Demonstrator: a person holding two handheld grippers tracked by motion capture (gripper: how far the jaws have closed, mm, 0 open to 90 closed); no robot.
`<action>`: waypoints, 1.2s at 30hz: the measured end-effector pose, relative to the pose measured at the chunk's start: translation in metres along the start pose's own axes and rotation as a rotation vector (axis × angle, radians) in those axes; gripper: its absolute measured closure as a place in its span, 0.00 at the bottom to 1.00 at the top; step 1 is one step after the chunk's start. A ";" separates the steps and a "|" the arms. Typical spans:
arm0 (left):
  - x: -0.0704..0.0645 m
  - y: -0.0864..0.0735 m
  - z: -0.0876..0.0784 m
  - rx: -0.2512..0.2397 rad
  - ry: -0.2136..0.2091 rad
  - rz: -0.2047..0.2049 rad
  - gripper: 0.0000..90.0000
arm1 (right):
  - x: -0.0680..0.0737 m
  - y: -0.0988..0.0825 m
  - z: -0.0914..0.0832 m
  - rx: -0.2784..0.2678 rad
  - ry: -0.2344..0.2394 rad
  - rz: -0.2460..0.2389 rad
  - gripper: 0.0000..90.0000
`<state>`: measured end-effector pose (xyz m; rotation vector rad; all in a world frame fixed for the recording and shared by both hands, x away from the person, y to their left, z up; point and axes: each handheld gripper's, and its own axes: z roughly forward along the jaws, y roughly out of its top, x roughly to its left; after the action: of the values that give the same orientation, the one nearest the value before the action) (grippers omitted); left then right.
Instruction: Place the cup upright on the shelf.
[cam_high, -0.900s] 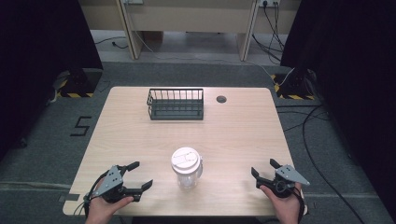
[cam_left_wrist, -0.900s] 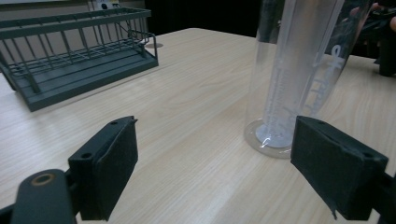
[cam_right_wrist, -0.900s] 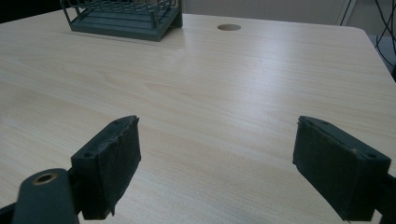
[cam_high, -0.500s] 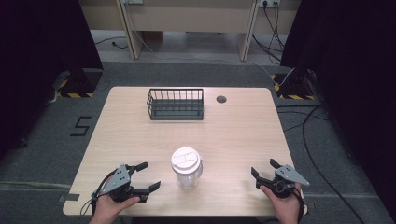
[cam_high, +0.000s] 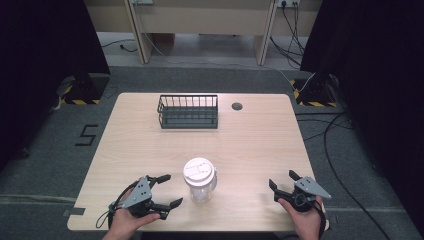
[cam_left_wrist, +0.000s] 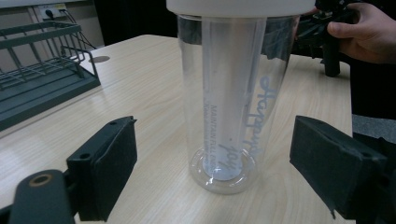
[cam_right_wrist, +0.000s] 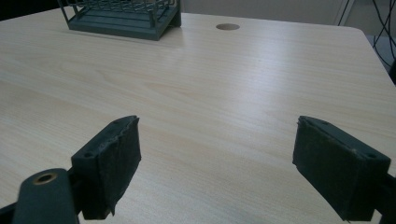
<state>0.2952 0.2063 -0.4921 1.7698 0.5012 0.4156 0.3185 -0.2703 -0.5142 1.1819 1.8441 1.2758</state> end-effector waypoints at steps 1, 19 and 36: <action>0.000 0.000 0.000 0.000 0.000 0.000 0.16 | 0.000 0.000 0.000 0.000 0.000 0.000 0.17; -0.005 0.001 0.032 0.015 -0.051 0.021 0.16 | 0.000 0.000 0.000 0.001 0.004 -0.001 0.17; -0.004 -0.001 0.064 0.035 -0.072 0.025 0.16 | 0.000 0.000 0.000 0.005 0.006 0.001 0.17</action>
<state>0.3253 0.1522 -0.5085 1.8202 0.4375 0.3609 0.3187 -0.2702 -0.5142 1.1831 1.8517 1.2775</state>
